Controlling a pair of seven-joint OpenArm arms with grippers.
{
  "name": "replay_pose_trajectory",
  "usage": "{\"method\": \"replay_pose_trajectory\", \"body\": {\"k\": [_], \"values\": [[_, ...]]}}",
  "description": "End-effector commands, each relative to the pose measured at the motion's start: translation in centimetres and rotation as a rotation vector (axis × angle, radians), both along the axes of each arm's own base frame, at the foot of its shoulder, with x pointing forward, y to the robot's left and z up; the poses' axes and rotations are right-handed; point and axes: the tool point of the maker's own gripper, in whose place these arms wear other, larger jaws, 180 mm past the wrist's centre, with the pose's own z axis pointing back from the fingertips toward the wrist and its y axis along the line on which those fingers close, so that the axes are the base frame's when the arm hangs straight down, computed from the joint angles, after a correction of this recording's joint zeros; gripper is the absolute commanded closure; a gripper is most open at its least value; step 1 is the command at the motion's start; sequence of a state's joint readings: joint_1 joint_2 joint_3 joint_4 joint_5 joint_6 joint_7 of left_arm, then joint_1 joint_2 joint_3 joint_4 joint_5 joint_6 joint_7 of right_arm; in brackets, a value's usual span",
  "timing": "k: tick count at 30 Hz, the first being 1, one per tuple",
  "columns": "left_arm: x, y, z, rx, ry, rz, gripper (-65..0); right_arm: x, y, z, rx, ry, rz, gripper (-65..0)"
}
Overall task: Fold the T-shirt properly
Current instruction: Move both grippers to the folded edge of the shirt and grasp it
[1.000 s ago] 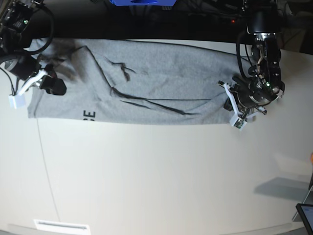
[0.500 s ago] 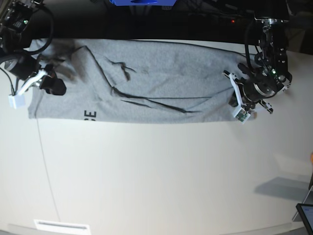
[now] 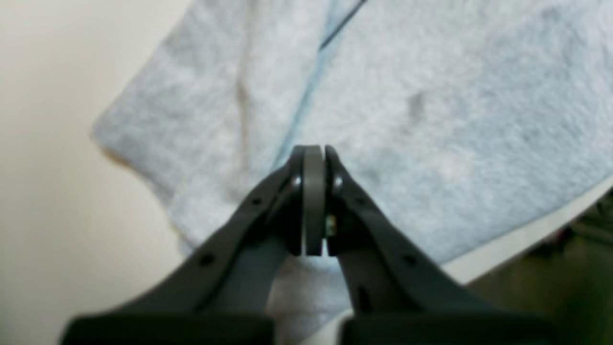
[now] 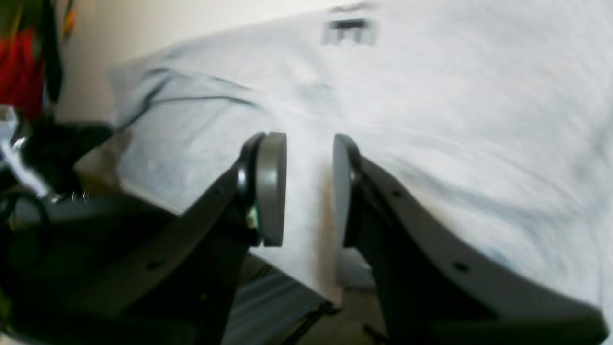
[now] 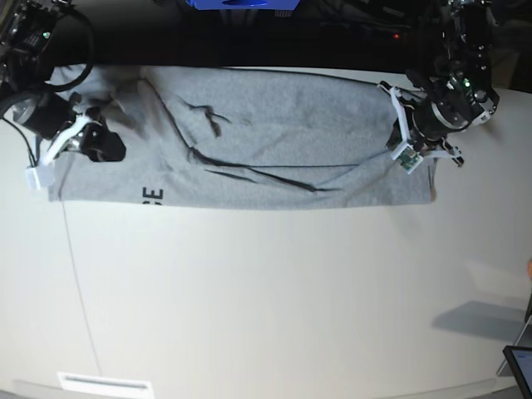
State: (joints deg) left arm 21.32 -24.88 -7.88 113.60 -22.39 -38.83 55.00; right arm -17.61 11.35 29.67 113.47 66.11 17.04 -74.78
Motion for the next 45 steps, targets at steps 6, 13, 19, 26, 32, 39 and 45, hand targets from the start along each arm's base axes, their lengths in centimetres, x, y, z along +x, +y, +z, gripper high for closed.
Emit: {"method": "replay_pose_trajectory", "body": {"k": [6, 13, 19, 26, 32, 39, 45], "values": [[-0.2, 1.7, 2.4, -0.133, -0.19, 0.143, -26.0, 0.6, 0.7, -0.8, -0.164, -0.071, 0.085, -22.2], [0.9, 0.5, 3.9, -0.262, -0.366, 0.179, -27.2, -1.5, 3.9, -5.7, -0.482, -0.152, 0.22, -21.8], [0.6, 0.1, 1.5, -0.251, -0.428, 0.2, -27.0, -1.4, 3.1, -6.5, -0.683, -0.215, 0.151, -22.2], [-0.4, 0.5, -1.4, -0.288, -0.404, 0.247, -27.0, -1.9, 1.2, -6.8, -0.819, -0.234, 0.106, -22.3], [-0.4, 1.6, -3.2, -0.288, -0.367, 0.285, -27.0, -2.0, 1.4, -8.4, -0.798, -0.198, 0.136, -22.3], [0.6, 2.5, -4.8, -0.267, -0.339, 0.295, -27.0, -1.0, 0.9, -10.4, -0.796, -0.163, 0.147, -22.3], [2.3, 2.9, -5.6, -0.213, -0.329, 0.285, -27.0, 0.6, 0.5, -11.4, -0.798, -0.155, 0.148, -22.3]]}}
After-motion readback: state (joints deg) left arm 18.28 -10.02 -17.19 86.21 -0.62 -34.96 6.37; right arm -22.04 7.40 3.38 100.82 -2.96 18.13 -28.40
